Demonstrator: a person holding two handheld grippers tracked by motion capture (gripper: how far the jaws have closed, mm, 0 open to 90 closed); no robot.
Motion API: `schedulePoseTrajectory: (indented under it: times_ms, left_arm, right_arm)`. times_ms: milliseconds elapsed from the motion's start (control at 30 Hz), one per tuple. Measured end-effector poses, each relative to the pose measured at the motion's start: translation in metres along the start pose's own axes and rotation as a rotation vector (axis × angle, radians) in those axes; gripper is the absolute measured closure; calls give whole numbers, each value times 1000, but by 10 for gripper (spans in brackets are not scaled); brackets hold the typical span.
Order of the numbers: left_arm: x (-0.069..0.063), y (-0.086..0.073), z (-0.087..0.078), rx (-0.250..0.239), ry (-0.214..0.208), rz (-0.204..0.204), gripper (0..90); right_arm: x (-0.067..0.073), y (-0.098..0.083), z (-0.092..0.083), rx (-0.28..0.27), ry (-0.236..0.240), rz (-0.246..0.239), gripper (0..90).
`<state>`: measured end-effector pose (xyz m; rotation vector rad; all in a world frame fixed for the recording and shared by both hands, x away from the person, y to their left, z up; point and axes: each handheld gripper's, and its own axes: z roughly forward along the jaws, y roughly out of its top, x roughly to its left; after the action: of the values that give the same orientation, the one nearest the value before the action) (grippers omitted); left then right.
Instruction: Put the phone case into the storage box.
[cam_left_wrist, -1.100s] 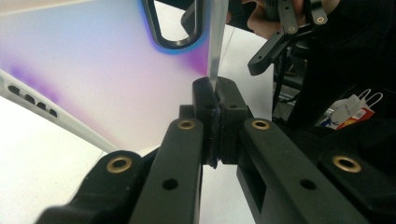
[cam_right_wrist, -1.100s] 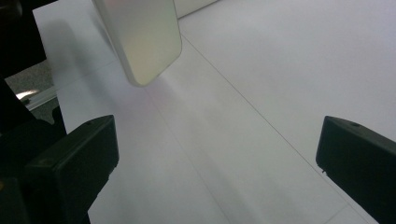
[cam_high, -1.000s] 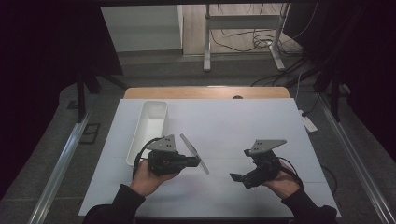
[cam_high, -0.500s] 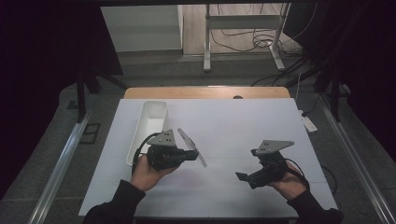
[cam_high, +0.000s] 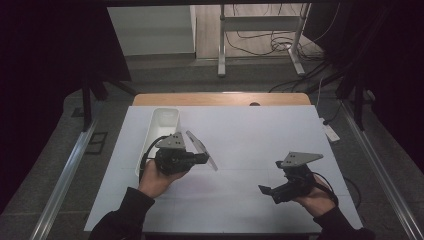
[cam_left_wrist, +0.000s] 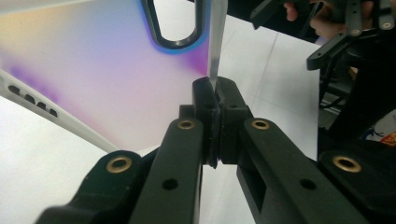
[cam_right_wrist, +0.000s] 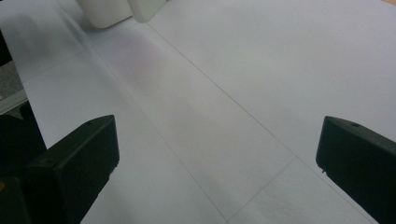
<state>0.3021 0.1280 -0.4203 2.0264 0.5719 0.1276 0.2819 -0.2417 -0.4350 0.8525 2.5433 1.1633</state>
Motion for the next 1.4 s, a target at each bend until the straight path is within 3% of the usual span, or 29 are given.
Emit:
schedulePoseTrajectory:
  times_ms: [533,1400]
  left_arm:
    - [14,10,-5,14,74,-12,879]
    - [39,19,-29,40,176,-55,879]
  right_arm:
    - [-13,-17,-18,-12,-67,58,0]
    - [-32,-48,-40,1,-161,147,0]
